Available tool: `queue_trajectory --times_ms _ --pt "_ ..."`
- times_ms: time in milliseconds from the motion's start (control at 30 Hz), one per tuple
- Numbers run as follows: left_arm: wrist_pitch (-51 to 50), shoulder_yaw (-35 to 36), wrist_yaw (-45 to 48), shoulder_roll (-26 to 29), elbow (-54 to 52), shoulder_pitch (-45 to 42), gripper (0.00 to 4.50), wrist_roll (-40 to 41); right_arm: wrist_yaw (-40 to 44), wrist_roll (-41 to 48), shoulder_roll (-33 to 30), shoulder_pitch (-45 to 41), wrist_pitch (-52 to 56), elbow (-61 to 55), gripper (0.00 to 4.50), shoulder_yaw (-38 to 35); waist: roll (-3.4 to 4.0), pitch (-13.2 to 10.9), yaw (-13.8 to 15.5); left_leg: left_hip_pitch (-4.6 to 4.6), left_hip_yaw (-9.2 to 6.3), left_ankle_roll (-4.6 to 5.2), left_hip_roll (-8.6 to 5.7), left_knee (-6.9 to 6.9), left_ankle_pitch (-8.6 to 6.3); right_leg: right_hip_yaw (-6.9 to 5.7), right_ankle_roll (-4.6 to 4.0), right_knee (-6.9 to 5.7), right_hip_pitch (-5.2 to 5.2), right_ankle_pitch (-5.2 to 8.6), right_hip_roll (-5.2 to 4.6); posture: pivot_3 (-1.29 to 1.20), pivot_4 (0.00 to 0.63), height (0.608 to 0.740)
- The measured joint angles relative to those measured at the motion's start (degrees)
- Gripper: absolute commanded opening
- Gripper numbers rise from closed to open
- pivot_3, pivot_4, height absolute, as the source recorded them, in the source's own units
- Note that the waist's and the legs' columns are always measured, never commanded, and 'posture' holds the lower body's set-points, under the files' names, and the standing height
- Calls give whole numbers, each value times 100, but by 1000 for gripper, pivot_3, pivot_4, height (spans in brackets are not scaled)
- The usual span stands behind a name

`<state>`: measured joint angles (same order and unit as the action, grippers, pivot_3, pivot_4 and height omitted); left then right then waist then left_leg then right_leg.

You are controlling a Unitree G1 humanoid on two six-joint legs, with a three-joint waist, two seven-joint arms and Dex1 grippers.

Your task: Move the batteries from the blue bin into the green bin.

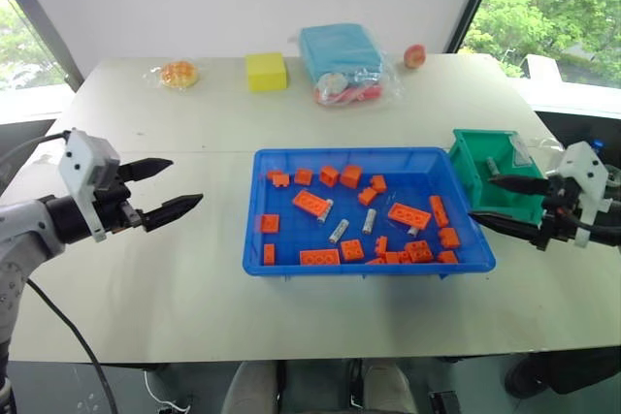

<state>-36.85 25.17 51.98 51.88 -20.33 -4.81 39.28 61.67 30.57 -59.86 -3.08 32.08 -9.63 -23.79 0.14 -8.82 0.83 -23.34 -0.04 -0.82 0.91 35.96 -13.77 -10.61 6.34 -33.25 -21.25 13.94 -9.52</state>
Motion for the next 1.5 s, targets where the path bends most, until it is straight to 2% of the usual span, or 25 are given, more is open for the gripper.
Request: queue_trajectory --times_ms 733,833,967,1067,1100,1167,1267,1333,1433,1500 --pt "-13 -190 20 -8 162 -282 4500 -12 -125 2 100 695 -1 -200 4063 -495 -5 3 6 3 9 0 0 1 0 22 -1 0 -3 0 2 0 150 704" --pt "-11 -217 -20 -19 177 -349 4500 -24 -115 -2 119 656 -19 -176 4063 -474 -3 2 2 3 11 0 0 1 0 25 -1 0 -4 0 3 0 150 704" --pt "-10 -279 -104 -95 143 -441 4500 -2 -34 -44 23 124 -76 -6 4063 -183 0 0 -18 5 19 0 0 -1 0 33 -1 -1 -8 0 4 0 150 704" --pt "-26 -298 -74 -105 12 -421 4500 64 71 -73 -45 -648 -48 48 4063 384 -1 0 -36 7 26 0 2 -3 0 37 -2 -1 -11 -1 8 0 150 704" --pt "-34 -322 -29 -103 -48 -417 4500 101 98 -71 -40 -975 23 43 4300 659 -1 0 -35 7 26 0 2 -3 0 37 -3 -2 -12 -2 9 0 150 704" --pt "-45 -386 55 -74 -114 -400 4500 143 102 -66 24 -1445 194 23 4300 1067 -2 0 -16 7 25 0 2 -4 0 37 -4 -3 -13 -3 9 0 150 704" --pt "-150 -465 238 -3 -123 -469 4500 248 -108 -338 681 -2558 459 -102 4300 2174 -10 2 -31 1 29 0 5 -4 0 38 -10 -5 -29 -6 12 0 150 704" --pt "-153 -536 316 67 -147 -513 4500 257 -471 -693 1402 -3228 779 -94 4300 3003 -15 5 -41 1 32 1 6 -4 0 44 -10 -21 -40 -6 11 0 150 704" --pt "-160 -648 374 89 -251 -621 4500 271 -963 -1044 2421 -3838 1240 91 4300 3897 -23 8 -19 -12 40 18 3 -4 10 60 1 -58 -71 -21 10 0 150 704" --pt "-171 -666 396 103 -317 -671 4500 302 -1134 -1186 2842 -3984 1425 152 4300 4331 -38 14 7 -17 41 19 -4 -3 12 65 -15 -83 -80 -34 9 0 150 704"
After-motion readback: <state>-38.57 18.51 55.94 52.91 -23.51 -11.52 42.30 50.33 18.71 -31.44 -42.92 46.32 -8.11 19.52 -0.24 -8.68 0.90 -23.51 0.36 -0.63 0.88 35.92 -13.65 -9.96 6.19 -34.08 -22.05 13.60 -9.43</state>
